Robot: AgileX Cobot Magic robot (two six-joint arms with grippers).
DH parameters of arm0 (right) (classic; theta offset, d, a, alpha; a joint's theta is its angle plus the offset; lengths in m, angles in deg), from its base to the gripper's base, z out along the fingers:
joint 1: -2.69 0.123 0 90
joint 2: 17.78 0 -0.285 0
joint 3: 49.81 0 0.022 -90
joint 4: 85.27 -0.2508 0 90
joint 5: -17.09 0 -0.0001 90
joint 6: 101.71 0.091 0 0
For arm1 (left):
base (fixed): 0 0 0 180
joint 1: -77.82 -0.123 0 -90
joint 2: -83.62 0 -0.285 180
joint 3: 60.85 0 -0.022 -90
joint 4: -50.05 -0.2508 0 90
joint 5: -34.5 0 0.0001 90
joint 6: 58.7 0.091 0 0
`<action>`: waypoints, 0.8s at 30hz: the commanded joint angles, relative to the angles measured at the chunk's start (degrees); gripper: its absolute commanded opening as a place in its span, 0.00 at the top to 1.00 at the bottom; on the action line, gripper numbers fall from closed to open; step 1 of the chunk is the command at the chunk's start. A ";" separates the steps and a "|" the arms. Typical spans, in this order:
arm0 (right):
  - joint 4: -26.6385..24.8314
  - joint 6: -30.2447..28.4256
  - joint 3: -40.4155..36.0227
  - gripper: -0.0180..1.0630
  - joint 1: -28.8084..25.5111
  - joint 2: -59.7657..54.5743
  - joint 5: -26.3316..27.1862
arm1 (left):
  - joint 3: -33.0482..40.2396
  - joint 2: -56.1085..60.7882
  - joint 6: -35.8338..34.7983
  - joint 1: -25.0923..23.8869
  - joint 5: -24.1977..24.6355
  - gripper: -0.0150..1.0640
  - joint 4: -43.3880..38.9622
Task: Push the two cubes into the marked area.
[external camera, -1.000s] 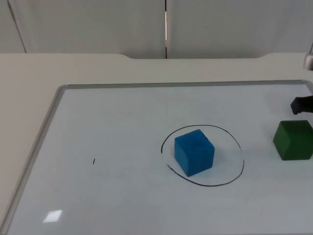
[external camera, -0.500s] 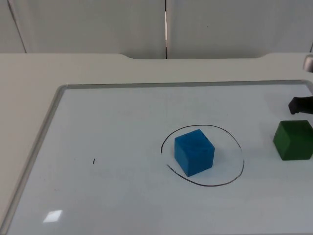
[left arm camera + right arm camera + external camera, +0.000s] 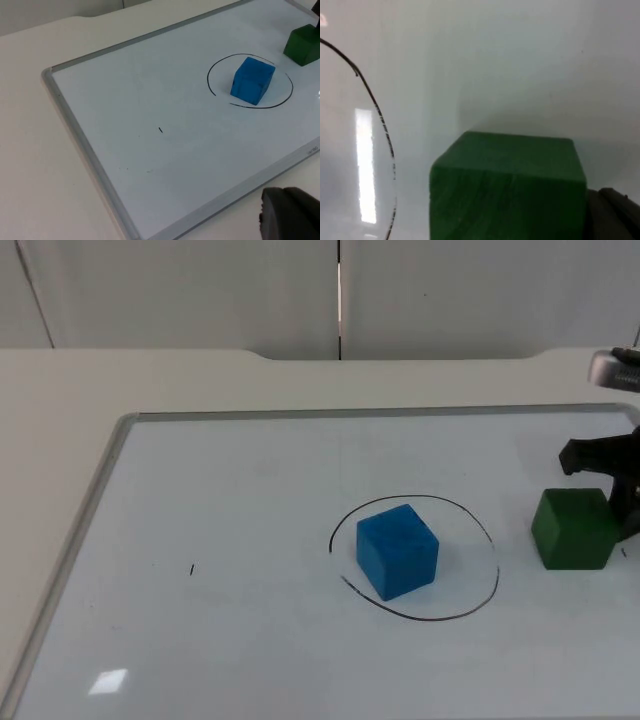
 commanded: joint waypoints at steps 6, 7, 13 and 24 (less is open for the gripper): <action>-0.21 0.15 -0.39 0.98 0.83 0.35 -0.96 | 0.31 0.25 -0.47 -0.06 -0.70 0.99 -0.13; -0.62 0.15 -0.39 0.98 1.30 0.35 -0.96 | 0.31 0.25 -0.47 -0.06 -0.70 0.99 -0.13; -1.35 0.82 -0.39 0.98 3.33 0.35 0.54 | 0.31 0.25 -0.47 -0.06 -0.70 0.99 -0.13; -1.46 1.67 -0.39 0.98 4.16 0.35 1.23 | 0.31 0.25 -0.47 -0.06 -0.70 0.99 -0.13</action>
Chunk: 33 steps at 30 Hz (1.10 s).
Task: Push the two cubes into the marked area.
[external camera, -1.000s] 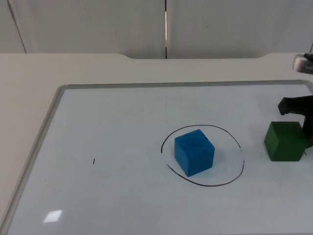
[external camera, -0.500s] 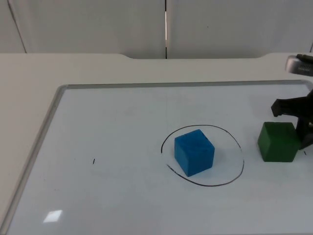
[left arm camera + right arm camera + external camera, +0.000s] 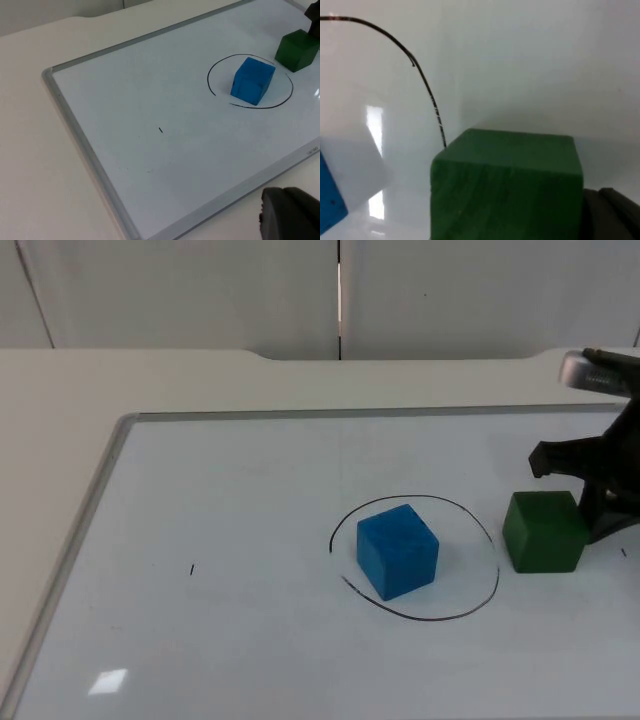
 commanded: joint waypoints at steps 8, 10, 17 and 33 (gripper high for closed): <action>-1.02 0.16 -0.39 0.98 0.44 0.35 0.38 | 0.31 0.25 -0.47 -0.06 -0.70 0.99 -0.13; -1.70 0.16 -0.39 0.98 0.44 0.35 0.51 | 0.31 0.25 -0.47 -0.06 -0.70 0.99 -0.13; -2.09 0.16 -0.39 0.98 0.68 0.35 0.73 | 0.31 0.25 -0.47 -0.06 -0.70 0.99 -0.13; -3.28 0.16 -0.39 0.98 5.06 0.35 4.90 | 0.31 0.25 -0.47 -0.06 -0.70 0.99 -0.13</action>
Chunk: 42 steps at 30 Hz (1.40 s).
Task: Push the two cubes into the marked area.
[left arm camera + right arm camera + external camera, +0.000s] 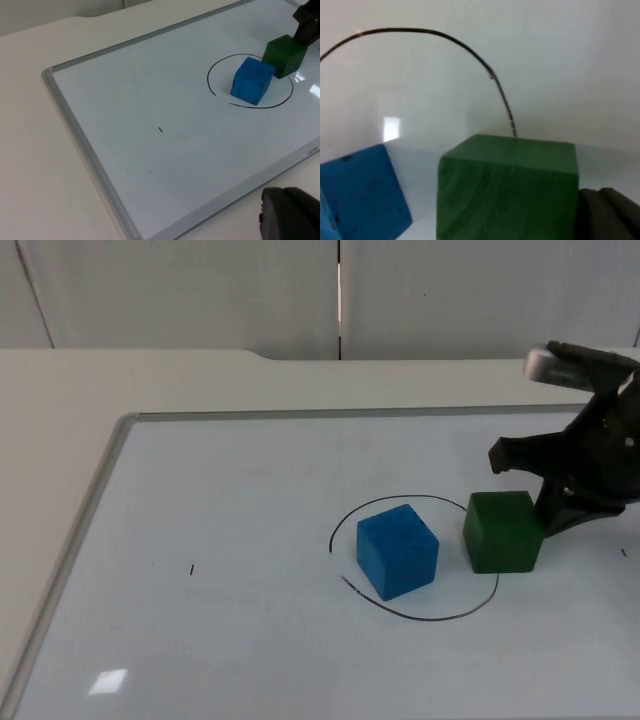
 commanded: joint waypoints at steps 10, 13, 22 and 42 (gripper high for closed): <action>-0.20 -0.06 -0.39 0.98 2.34 0.35 2.26 | 0.31 0.25 -0.47 -0.06 -0.70 0.99 -0.13; -0.19 -0.06 -0.39 0.98 2.90 0.35 3.14 | 0.31 0.25 -0.47 -0.06 -0.70 0.99 -0.13; -0.37 -0.06 -0.39 0.98 3.16 0.35 4.44 | 0.31 0.25 -0.47 -0.06 -0.70 0.99 -0.13; -0.27 -0.06 -0.39 0.98 5.57 0.35 6.45 | 0.31 0.25 -0.47 -0.06 -0.70 0.99 -0.13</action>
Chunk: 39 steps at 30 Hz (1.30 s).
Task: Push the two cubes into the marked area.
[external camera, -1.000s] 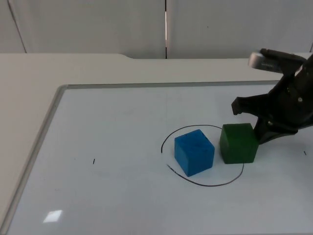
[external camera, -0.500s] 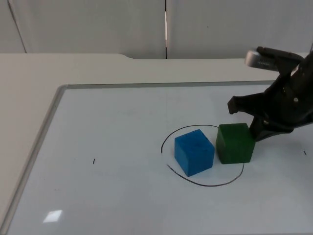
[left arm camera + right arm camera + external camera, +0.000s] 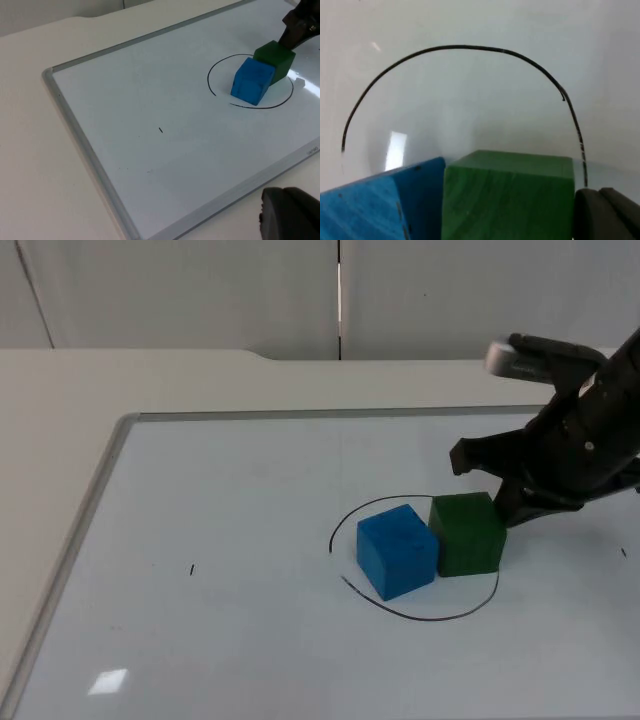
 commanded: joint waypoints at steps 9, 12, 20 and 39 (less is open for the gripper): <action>0.20 -0.06 -0.12 0.98 0.69 0.35 1.24 | 0.31 0.25 -0.42 -0.06 -0.70 0.99 -0.13; 0.89 -0.06 -0.12 0.98 0.69 0.35 1.34 | 0.31 0.25 -0.42 -0.06 -0.70 0.99 -0.13; 9.80 -0.06 -0.12 0.98 0.58 2.85 -2.04 | 0.31 0.25 -0.42 -0.06 -0.70 0.99 -0.24; 15.71 -1.88 -0.12 0.98 0.70 35.98 -6.82 | 0.31 0.25 -1.10 -0.06 -0.70 0.99 -1.12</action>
